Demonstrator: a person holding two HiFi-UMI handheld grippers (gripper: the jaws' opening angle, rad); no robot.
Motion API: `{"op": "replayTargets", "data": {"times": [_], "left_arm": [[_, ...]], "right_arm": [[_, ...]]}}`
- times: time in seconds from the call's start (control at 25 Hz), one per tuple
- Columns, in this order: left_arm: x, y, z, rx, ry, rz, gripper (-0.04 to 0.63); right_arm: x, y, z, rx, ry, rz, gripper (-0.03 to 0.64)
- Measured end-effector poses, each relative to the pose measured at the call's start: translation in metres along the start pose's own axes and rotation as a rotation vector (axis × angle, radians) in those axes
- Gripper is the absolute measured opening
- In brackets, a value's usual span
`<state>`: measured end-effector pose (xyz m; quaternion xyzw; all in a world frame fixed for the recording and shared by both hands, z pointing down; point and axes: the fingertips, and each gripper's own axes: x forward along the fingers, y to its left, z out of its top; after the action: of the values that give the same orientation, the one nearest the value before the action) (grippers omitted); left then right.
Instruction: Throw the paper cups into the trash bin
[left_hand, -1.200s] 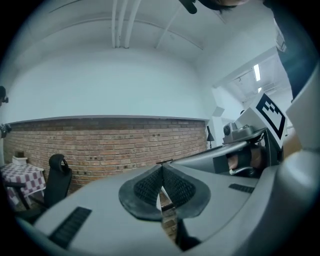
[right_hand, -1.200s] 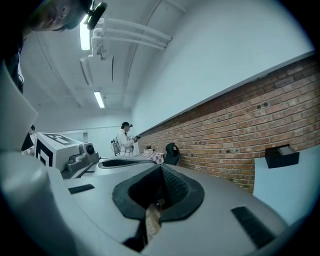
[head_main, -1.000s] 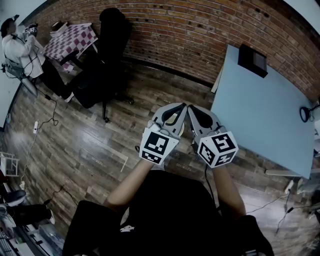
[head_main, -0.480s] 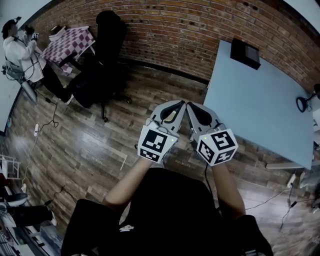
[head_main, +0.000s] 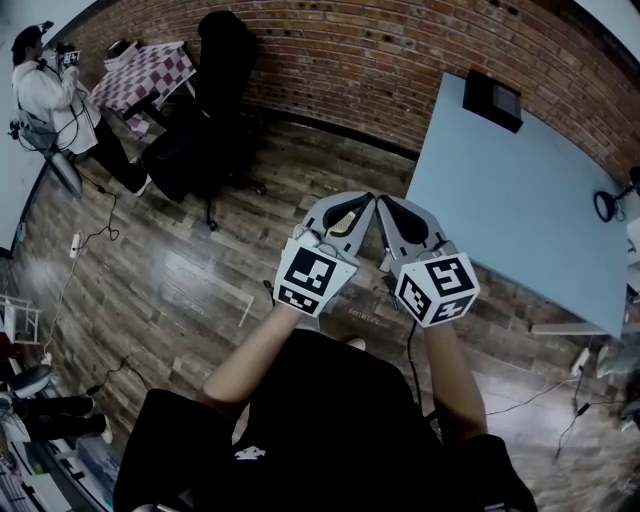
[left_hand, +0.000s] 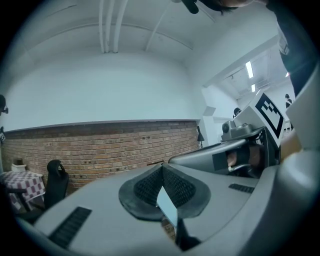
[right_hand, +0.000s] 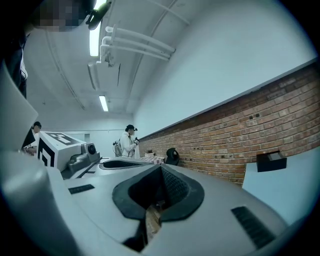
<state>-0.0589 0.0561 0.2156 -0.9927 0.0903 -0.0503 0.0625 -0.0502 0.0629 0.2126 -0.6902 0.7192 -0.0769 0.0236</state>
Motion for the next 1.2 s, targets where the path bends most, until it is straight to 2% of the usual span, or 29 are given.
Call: {"op": "replayTargets", "data": {"times": [0.76,1.2], "left_arm": [[-0.023,0.003,-0.011,-0.054,0.014,-0.028,0.008],[-0.069,0.029,-0.015,-0.069,-0.005,-0.035,0.008]], "right_arm": [[0.002,0.023,-0.010,0.017,0.012,-0.008,0.002],[0.019,0.074,-0.015,0.009,0.024,-0.019,0.002]]}}
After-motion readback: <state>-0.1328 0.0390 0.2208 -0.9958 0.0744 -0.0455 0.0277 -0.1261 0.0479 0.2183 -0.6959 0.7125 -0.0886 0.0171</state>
